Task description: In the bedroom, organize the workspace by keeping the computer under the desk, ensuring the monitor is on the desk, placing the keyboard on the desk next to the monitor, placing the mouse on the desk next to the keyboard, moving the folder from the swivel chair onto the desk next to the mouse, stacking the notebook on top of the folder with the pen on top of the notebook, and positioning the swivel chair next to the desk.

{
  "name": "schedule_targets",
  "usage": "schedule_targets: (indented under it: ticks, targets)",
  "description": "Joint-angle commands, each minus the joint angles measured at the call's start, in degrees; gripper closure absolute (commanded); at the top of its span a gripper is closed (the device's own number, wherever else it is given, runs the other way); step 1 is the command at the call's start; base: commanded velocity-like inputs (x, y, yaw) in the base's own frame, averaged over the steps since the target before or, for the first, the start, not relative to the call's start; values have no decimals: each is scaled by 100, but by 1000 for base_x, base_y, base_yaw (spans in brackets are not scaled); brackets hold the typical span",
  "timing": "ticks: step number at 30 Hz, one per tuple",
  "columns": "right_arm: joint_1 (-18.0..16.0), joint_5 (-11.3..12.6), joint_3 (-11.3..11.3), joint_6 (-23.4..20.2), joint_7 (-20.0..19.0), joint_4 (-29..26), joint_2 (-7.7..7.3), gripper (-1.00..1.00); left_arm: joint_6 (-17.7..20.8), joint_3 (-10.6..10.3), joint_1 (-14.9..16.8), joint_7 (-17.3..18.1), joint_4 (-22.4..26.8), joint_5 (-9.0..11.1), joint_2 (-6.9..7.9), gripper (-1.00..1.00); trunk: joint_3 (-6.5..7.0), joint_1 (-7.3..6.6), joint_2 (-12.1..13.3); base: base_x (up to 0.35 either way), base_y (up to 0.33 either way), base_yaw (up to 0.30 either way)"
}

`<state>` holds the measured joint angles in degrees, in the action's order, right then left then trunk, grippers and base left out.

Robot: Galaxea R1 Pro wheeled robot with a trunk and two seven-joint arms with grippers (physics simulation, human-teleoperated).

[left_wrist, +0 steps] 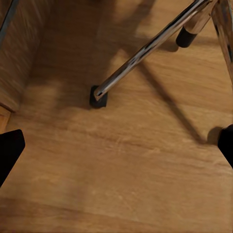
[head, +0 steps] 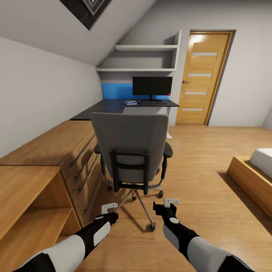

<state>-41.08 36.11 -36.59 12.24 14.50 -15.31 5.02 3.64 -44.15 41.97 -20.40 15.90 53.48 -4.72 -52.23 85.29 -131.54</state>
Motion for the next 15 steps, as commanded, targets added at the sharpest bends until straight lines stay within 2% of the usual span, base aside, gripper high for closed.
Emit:
schedule_targets:
  ticks: [1,5,15]
  targets:
    - [-6,51,-49,24,27,2,-1,-100,23,-47,5,-43,11,22,5,-100,-24,21,-44,0,0,0]
    - [-6,45,-56,24,23,1,-1,-100,23,-49,5,-43,10,28,5,-100,-96,109,-204,0,0,-8]
    - [1,21,-70,61,16,-2,0,-100,23,-45,5,-43,5,22,17,-100,-96,109,-204,0,0,-21]
